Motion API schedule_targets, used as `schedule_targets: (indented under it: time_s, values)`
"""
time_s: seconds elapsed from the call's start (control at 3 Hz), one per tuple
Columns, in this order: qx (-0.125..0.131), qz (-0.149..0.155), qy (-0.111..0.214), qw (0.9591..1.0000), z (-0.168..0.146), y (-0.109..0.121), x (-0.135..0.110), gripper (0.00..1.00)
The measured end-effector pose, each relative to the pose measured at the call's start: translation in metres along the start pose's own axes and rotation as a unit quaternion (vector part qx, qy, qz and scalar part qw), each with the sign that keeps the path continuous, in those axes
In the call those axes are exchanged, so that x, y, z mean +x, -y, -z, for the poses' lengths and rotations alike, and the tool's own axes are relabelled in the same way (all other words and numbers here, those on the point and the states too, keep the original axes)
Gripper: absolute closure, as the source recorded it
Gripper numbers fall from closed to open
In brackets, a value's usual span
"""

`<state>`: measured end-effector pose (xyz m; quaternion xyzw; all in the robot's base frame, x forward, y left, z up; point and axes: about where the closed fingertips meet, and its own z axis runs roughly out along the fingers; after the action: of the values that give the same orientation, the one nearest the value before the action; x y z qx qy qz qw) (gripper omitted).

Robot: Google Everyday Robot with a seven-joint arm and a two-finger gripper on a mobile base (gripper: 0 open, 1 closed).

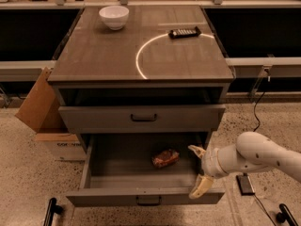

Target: Pick coke can from middle drawer and place on counter

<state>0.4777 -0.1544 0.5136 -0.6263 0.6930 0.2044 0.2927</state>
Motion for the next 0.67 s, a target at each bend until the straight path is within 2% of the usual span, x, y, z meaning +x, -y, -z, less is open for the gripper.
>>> schedule_targets:
  time_s: [0.33,0.67]
  values:
    - [0.014,-0.014,0.022,0.9996,-0.010,0.021,0.009,0.00]
    - [0.018,-0.016,0.039,0.9989,-0.025,0.042,0.010,0.00]
